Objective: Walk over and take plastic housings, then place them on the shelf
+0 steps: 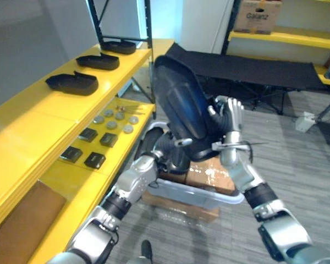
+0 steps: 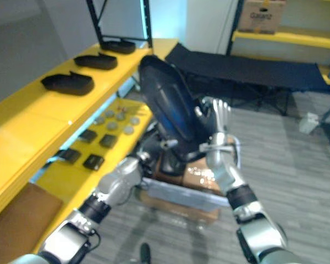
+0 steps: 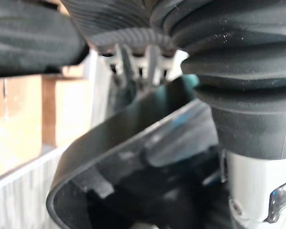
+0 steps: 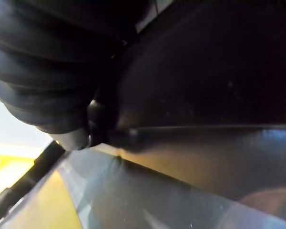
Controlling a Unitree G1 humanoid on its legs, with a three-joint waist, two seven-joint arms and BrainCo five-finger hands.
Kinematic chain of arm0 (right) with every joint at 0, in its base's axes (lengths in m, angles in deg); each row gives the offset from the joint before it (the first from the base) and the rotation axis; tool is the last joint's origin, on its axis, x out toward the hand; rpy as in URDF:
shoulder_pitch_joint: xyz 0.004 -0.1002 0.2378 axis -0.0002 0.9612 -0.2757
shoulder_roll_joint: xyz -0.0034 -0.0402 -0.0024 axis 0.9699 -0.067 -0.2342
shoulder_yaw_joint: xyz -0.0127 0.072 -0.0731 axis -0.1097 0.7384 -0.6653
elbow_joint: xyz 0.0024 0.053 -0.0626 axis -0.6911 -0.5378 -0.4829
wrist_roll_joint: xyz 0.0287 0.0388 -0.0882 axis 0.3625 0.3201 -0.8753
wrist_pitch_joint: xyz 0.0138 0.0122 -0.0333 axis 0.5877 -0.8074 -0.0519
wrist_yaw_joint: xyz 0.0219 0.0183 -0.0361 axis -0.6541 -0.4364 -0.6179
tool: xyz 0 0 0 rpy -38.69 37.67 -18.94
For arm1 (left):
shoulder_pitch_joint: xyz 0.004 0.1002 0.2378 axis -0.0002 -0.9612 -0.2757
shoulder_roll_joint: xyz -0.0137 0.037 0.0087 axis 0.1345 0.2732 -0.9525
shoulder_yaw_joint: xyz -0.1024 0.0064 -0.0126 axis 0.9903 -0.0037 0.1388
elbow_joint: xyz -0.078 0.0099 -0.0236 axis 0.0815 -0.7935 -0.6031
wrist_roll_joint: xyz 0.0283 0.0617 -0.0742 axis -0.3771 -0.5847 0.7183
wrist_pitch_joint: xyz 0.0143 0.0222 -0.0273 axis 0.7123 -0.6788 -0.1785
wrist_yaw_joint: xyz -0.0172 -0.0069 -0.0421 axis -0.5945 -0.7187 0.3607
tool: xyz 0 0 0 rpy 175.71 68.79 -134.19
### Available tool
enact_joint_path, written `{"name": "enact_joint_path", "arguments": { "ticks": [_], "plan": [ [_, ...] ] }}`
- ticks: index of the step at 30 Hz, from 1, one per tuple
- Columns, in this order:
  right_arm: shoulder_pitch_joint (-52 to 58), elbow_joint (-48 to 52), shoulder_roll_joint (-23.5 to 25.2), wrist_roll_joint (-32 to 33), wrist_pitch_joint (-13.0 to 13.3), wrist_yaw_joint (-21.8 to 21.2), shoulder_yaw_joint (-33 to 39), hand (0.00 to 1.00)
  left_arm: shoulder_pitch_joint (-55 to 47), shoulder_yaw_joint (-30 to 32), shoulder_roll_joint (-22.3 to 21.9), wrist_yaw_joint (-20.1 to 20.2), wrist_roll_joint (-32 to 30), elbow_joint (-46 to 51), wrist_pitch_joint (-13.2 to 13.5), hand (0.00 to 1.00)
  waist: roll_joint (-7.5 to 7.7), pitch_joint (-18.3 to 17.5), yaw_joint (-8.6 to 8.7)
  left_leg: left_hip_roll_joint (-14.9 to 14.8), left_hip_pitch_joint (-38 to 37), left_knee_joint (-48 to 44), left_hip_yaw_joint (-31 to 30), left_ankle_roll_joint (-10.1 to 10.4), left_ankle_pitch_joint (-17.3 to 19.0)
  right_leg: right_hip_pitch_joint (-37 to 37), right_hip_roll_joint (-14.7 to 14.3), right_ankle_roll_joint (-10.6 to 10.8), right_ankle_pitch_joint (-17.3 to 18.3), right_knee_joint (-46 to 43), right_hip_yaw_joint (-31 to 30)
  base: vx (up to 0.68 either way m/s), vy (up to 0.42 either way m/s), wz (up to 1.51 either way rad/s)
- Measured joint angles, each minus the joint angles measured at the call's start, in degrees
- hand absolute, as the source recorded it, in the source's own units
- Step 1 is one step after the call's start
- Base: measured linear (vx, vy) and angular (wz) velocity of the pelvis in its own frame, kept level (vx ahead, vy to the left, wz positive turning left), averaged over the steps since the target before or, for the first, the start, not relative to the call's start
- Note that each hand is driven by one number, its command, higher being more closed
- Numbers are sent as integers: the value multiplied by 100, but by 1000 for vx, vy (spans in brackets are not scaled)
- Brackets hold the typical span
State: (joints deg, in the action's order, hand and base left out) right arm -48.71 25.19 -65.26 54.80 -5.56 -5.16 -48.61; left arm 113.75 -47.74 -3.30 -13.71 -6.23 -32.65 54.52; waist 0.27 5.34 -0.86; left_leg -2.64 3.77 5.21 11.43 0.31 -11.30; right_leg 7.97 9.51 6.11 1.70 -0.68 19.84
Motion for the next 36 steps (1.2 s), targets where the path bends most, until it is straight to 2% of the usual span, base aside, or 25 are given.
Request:
{"name": "enact_joint_path", "arguments": {
  "ticks": [4,5,10,11,12,14,20,25,35,36],
  "plan": [
    [84,0,157,24,94,84,-201,100,-43,-13,-37,-316,-214,-3,52,0,22,1,0,-23,-4,0,-3,12,-9,1,-23,-5,3,3,-3,0,0,0],
    [154,0,219,86,126,132,-207,100,-110,-15,-47,-454,-383,-3,148,0,32,0,1,-31,-4,0,-5,15,-10,2,-32,-8,5,6,-3,0,0,0],
    [621,1,459,106,255,293,-212,100,-390,5,-196,-977,-406,-3,265,0,58,-2,-5,-34,-1,0,-5,17,-11,3,-35,-10,8,20,-3,0,0,0],
    [647,1,469,108,256,306,-212,100,-404,7,-208,-999,-406,-3,270,100,60,-2,-5,-33,-1,0,-4,17,-11,3,-35,-10,8,20,-3,0,0,0],
    [839,2,552,147,280,384,-236,100,-516,11,-252,-1154,-393,-4,386,100,85,-4,-4,-36,0,0,1,17,-10,1,-37,-12,10,27,-5,0,0,0],
    [1008,2,604,230,334,394,-305,100,-553,40,-260,-1283,-343,-4,457,100,115,-9,-3,-41,-1,0,3,18,-10,0,-40,-14,11,30,-9,0,0,0],
    [1369,2,763,344,346,530,-448,100,-606,128,-278,-1437,-284,-4,886,100,153,-28,-1,-42,0,0,9,20,-7,-4,-40,-14,12,33,-24,0,0,0],
    [1407,40,815,334,405,780,-652,100,-649,299,-390,-1456,-260,-120,1003,100,157,-31,4,-51,0,0,8,40,8,-8,-46,-12,14,50,-26,0,0,0],
    [1588,327,856,202,449,1157,-720,100,-672,330,-354,-1004,1039,-130,1020,100,184,-48,16,-53,7,-1,26,39,8,-30,-45,-12,14,41,-60,0,0,0],
    [1590,349,851,202,455,1207,-720,100,-676,327,-319,-849,1190,-131,1007,100,184,-48,20,-53,9,-1,28,39,8,-33,-46,-11,14,41,-63,0,0,0]
  ]
}}
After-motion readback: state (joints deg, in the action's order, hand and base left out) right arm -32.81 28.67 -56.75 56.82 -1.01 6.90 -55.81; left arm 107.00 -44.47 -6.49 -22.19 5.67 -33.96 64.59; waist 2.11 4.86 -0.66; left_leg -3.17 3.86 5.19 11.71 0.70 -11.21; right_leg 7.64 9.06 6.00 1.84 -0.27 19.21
